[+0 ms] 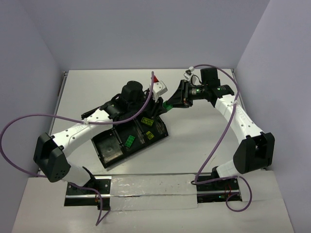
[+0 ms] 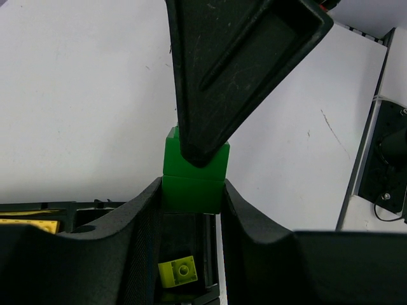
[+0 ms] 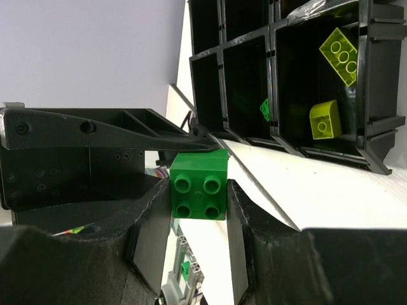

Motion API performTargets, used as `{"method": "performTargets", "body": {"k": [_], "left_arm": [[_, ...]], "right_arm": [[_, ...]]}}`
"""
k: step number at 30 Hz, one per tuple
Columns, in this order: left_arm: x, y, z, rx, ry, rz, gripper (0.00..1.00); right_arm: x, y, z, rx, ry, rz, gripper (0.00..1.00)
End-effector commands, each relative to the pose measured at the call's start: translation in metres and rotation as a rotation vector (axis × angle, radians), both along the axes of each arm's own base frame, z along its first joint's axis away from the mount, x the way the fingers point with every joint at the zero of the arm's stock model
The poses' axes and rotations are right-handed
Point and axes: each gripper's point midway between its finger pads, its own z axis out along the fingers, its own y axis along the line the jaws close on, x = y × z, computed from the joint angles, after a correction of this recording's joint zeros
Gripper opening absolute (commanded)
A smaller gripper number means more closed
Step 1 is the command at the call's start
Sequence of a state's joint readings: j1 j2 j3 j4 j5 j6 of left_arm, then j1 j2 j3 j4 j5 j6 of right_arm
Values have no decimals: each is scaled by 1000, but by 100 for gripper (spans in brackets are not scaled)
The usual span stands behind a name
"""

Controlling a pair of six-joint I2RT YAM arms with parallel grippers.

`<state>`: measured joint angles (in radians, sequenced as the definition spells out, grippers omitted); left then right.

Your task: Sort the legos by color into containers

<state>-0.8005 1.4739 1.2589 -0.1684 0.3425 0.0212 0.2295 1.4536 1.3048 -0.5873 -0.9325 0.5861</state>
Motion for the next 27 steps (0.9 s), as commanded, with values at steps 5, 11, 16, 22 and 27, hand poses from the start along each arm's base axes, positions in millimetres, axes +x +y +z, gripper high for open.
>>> {"method": "performTargets", "body": {"k": [5,11,16,22,27], "left_arm": [[-3,9,16,-56,-69,22,0],[-4,17,9,-44,-64,50,0],[-9,22,5,-43,-53,56,0],[-23,53,-7,1,77,185,0],[-41,105,-37,113,230,394,0]], "right_arm": [[12,-17,36,51,-113,-37,0],[17,-36,39,47,-123,-94,0],[21,-37,37,52,-109,-102,0],[26,-39,31,2,-106,-136,0],[23,-26,30,-53,-141,-116,0]]}}
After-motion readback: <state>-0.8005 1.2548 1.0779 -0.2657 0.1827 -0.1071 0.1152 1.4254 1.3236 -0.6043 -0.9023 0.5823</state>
